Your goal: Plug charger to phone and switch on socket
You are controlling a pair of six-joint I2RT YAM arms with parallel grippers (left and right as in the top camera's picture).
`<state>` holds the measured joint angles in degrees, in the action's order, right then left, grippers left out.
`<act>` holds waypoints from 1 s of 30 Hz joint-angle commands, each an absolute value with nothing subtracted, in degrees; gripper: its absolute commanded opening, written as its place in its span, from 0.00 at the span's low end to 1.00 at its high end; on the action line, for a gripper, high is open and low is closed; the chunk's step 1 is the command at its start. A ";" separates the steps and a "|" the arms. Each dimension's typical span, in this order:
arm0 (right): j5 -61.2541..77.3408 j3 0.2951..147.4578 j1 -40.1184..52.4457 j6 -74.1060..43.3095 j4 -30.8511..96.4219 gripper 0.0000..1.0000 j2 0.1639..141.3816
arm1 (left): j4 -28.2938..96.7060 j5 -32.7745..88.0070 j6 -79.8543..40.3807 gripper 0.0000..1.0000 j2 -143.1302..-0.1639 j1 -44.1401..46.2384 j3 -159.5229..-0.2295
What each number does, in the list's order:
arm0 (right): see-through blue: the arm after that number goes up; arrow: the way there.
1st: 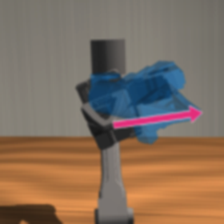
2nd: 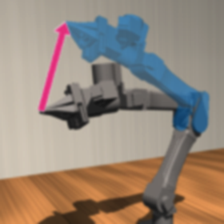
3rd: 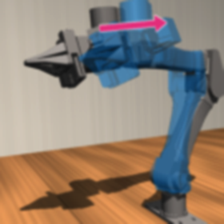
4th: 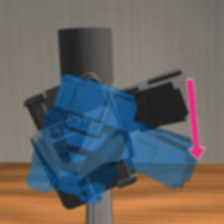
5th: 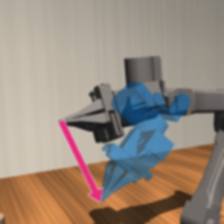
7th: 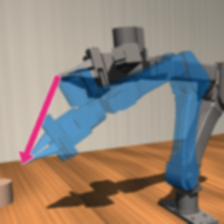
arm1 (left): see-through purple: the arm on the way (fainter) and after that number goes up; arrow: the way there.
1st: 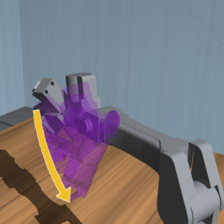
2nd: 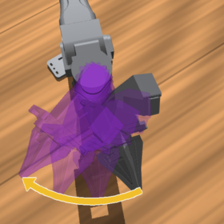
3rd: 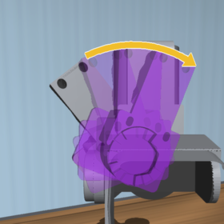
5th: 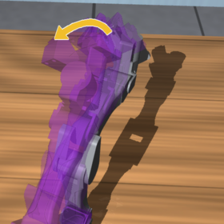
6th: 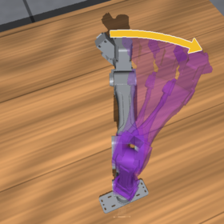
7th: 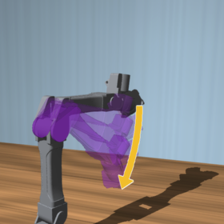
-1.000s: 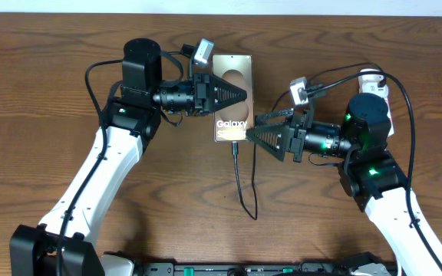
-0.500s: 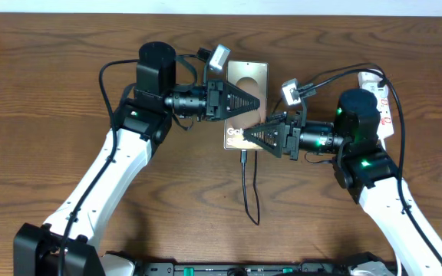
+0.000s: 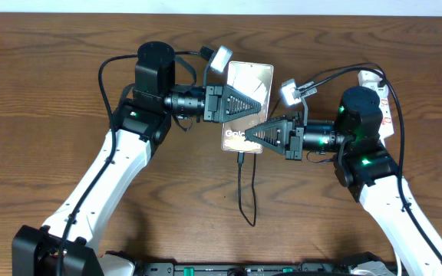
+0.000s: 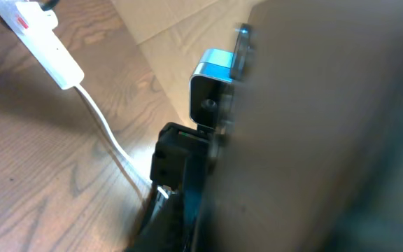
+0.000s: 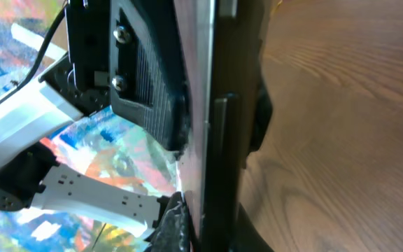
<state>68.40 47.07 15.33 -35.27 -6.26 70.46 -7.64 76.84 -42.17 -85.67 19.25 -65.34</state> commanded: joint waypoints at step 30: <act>48.64 48.03 14.35 -24.71 10.70 0.01 70.87 | -6.76 68.71 -43.09 0.93 -84.66 4.34 -65.84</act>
<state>53.34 47.07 14.72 -28.18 9.69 70.83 -6.61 68.62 -43.62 -85.60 4.67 -65.34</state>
